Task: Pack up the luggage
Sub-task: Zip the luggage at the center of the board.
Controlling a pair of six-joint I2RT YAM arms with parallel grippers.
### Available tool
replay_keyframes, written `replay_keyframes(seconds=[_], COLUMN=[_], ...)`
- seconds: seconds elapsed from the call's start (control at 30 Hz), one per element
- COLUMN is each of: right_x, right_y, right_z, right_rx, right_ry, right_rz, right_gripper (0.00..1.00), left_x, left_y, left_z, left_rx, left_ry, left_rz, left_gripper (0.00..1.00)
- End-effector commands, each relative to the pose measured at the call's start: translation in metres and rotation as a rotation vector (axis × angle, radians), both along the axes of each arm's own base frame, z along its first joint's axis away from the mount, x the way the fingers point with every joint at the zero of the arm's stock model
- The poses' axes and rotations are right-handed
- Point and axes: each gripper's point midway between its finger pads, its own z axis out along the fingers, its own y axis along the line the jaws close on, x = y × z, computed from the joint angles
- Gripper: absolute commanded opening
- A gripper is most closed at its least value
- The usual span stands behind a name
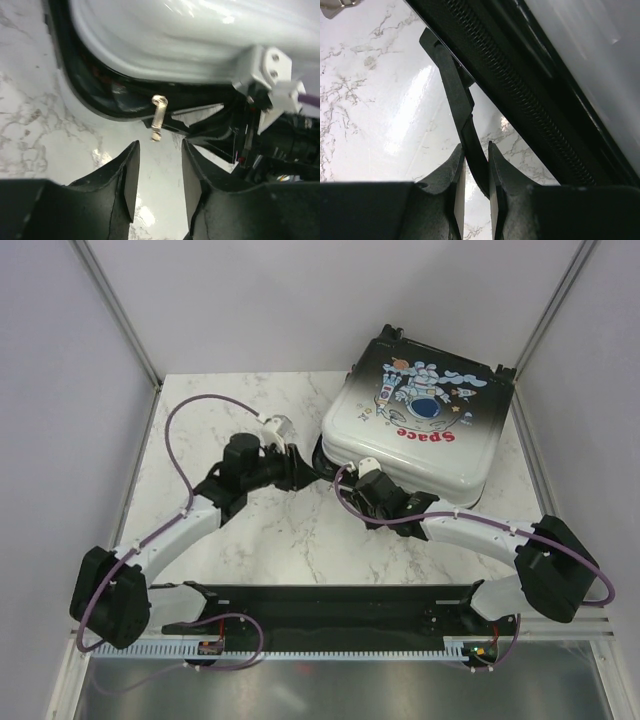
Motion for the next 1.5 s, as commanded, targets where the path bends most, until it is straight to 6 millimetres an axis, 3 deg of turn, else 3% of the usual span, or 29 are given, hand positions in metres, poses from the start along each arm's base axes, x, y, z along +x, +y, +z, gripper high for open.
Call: replay_keyframes(seconds=[0.0,0.07,0.1,0.13,0.27,0.37,0.53,0.8,0.97,1.1,1.13,1.3,1.47], right_x=[-0.060,-0.061,-0.061,-0.061,-0.062,-0.063,-0.067,-0.066,-0.067,-0.067,-0.067,-0.067,-0.067], right_y=[-0.105,-0.105,-0.105,-0.105,-0.105,-0.105,-0.107,-0.109,-0.110,-0.110,-0.110,-0.109,-0.108], right_z=[-0.065,-0.066,-0.066,-0.066,-0.067,-0.068,-0.069,-0.064,-0.065,-0.066,-0.066,-0.067,-0.067], right_rx=[-0.269,-0.269,-0.268,-0.264,-0.259,-0.256,-0.245,-0.232,-0.236,-0.242,-0.243,-0.242,-0.240], right_ry=[0.324,0.327,0.327,0.328,0.330,0.331,0.335,0.315,0.317,0.321,0.321,0.324,0.327], right_rz=[-0.353,-0.351,-0.354,-0.356,-0.360,-0.367,-0.382,-0.405,-0.405,-0.404,-0.403,-0.399,-0.391], right_gripper=[0.00,0.00,0.00,0.00,0.00,0.00,0.00,0.00,0.00,0.00,0.00,0.00,0.00], left_x=[-0.013,-0.021,-0.017,-0.016,-0.025,-0.024,-0.018,-0.006,0.006,0.008,0.008,0.006,-0.018], left_y=[-0.020,-0.026,-0.015,-0.014,-0.025,-0.031,-0.045,-0.067,-0.068,-0.068,-0.068,-0.065,-0.079], left_z=[0.006,0.006,-0.003,0.006,-0.002,-0.013,-0.010,-0.036,-0.028,-0.025,-0.025,-0.017,0.004], left_rx=[0.163,0.195,0.244,0.242,0.302,0.370,0.440,0.602,0.649,0.670,0.678,0.664,0.540], left_ry=[-0.250,-0.310,-0.322,-0.377,-0.475,-0.516,-0.623,-0.679,-0.714,-0.735,-0.738,-0.741,-0.748], left_rz=[-0.015,0.006,0.085,0.106,0.078,0.073,0.041,-0.022,0.014,0.032,0.043,0.062,-0.061], left_gripper=[0.46,0.52,0.54,0.54,0.69,0.70,0.70,0.70,0.67,0.56,0.46,0.24,0.12])
